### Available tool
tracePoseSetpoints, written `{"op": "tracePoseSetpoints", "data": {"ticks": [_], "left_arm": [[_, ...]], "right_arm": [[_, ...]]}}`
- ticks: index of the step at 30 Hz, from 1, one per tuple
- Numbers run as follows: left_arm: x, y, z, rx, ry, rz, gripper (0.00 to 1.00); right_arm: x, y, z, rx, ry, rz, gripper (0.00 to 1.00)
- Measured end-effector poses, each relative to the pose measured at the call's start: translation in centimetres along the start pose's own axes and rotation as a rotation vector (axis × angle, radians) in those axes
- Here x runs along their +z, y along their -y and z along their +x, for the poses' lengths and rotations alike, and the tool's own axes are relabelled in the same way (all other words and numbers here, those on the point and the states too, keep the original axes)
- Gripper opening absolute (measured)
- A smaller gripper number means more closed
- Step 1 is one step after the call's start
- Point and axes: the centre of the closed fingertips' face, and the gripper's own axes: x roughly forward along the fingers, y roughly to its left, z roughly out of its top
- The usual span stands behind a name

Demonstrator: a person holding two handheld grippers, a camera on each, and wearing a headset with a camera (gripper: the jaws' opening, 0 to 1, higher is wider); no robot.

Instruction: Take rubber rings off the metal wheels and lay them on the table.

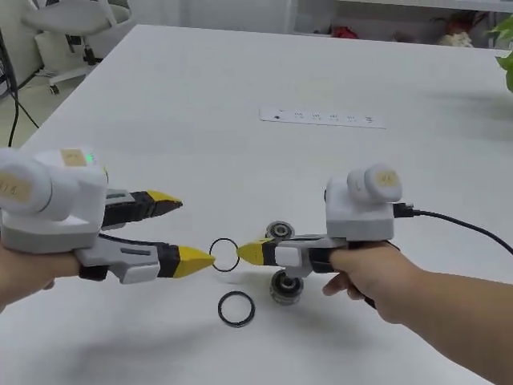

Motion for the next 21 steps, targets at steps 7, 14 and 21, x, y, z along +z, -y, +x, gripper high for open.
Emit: {"op": "tracePoseSetpoints", "data": {"ticks": [7, 14, 21], "left_arm": [[-0.4, 0.0, -0.1, 0.0, -0.01, -0.004, 0.6], [-0.5, 0.1, 0.0, -0.002, -0.014, -0.004, 0.6], [-0.6, 0.0, 0.1, -0.004, -0.018, -0.002, 0.6]], "right_arm": [[-0.8, 0.7, 0.1, -0.026, -0.033, -0.011, 0.0], [-1.1, 1.2, 0.0, -0.056, -0.059, -0.076, 0.0], [-1.2, 1.3, -0.1, -0.068, -0.072, -0.132, 0.03]]}}
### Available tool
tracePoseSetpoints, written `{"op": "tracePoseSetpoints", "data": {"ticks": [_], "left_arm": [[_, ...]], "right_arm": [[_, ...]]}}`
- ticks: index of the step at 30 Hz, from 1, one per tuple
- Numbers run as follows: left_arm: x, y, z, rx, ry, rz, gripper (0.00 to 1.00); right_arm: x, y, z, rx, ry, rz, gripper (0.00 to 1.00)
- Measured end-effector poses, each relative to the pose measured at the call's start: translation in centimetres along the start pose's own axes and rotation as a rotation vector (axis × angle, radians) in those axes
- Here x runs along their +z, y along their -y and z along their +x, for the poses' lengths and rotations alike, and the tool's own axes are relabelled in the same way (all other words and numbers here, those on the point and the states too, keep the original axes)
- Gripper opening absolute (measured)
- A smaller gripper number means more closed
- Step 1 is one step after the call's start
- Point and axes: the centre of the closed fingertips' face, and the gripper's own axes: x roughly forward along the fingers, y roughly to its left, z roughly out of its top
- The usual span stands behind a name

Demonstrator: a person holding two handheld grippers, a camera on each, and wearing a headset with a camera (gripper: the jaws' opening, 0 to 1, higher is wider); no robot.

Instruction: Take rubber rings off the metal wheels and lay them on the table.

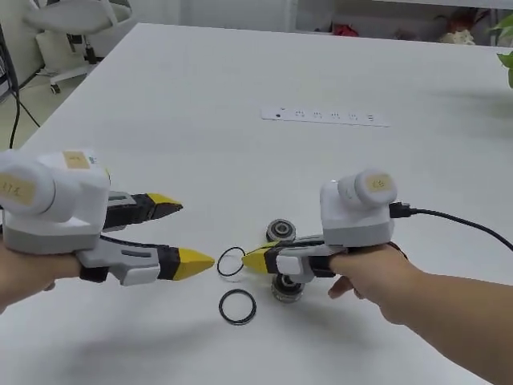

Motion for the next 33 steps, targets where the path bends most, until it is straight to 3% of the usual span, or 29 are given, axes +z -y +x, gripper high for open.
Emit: {"op": "tracePoseSetpoints", "data": {"ticks": [14, 22, 33], "left_arm": [[0.4, 0.1, 0.4, -0.009, -0.006, 0.007, 0.6], [1.0, 0.3, 1.1, -0.022, -0.008, 0.018, 0.6], [2.0, 0.4, 2.5, -0.043, -0.008, 0.033, 0.6]], "right_arm": [[0.4, 0.1, -0.8, -0.012, 0.017, -0.038, 0.12], [1.7, 0.1, -1.9, -0.025, 0.06, -0.06, 0.14], [2.4, 1.2, -3.6, -0.059, 0.091, -0.076, 0.18]]}}
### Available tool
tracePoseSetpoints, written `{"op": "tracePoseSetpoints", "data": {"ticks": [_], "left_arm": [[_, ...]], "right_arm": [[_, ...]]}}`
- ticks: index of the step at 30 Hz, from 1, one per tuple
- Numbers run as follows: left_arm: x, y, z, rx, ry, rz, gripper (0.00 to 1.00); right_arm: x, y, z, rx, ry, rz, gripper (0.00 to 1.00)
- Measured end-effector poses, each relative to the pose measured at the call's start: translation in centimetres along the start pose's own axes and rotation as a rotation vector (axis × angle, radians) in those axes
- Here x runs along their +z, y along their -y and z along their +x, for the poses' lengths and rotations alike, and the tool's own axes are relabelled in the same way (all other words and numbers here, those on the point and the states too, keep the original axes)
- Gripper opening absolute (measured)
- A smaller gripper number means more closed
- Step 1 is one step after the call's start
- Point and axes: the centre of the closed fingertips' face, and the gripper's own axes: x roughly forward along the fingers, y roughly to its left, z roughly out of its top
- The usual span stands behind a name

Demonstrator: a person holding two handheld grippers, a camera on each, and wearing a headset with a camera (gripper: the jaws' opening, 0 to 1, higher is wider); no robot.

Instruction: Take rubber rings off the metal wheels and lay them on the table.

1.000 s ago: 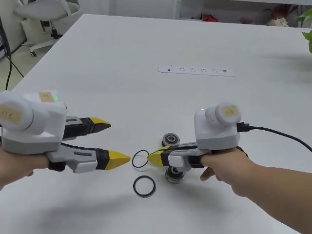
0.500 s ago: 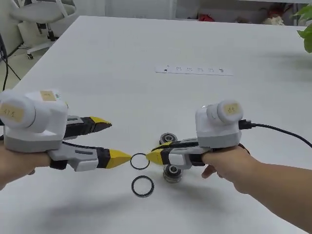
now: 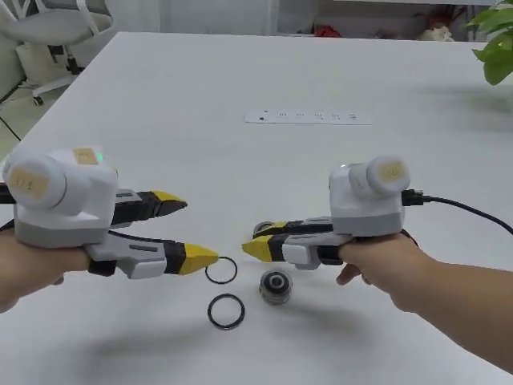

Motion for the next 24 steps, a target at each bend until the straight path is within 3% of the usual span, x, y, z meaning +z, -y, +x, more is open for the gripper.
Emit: {"op": "tracePoseSetpoints", "data": {"ticks": [9, 24], "left_arm": [[0.7, -0.5, 1.1, -0.007, 0.002, 0.002, 0.6], [0.8, -0.9, 2.8, -0.015, -0.012, 0.002, 0.58]], "right_arm": [[0.5, 1.2, -1.1, -0.032, 0.016, -0.009, 0.21], [0.5, 3.0, -2.2, -0.087, 0.02, -0.045, 0.26]]}}
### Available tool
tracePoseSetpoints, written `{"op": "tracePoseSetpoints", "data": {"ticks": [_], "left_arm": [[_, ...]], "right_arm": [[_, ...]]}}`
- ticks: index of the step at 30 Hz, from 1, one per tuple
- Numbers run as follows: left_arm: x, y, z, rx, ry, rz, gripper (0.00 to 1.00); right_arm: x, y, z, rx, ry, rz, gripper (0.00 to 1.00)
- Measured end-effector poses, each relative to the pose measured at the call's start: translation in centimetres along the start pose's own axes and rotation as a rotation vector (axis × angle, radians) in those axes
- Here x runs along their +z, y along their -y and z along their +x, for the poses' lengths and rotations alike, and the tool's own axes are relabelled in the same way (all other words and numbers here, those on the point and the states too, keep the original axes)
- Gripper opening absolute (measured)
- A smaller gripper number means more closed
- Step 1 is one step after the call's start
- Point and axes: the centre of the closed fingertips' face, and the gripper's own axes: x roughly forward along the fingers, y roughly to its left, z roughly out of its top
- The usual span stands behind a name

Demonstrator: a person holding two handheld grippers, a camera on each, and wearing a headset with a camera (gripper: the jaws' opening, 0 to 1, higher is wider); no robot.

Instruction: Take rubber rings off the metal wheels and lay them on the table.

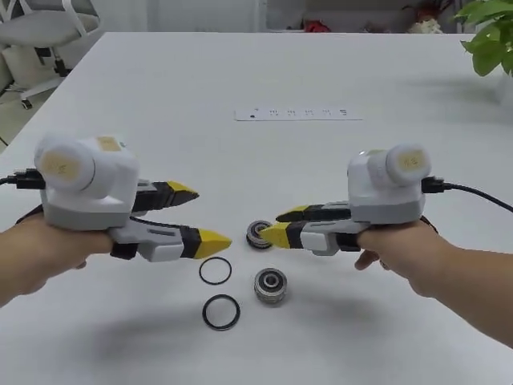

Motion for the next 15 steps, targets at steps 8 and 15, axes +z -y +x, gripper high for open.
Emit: {"op": "tracePoseSetpoints", "data": {"ticks": [8, 15], "left_arm": [[0.2, 0.0, 1.3, -0.009, -0.003, -0.002, 0.57], [0.1, 0.2, 2.4, -0.017, -0.01, -0.007, 0.54]], "right_arm": [[-0.7, 0.7, -0.2, -0.022, -0.019, -0.024, 0.27], [-1.6, 1.6, -0.1, -0.038, -0.036, -0.041, 0.27]]}}
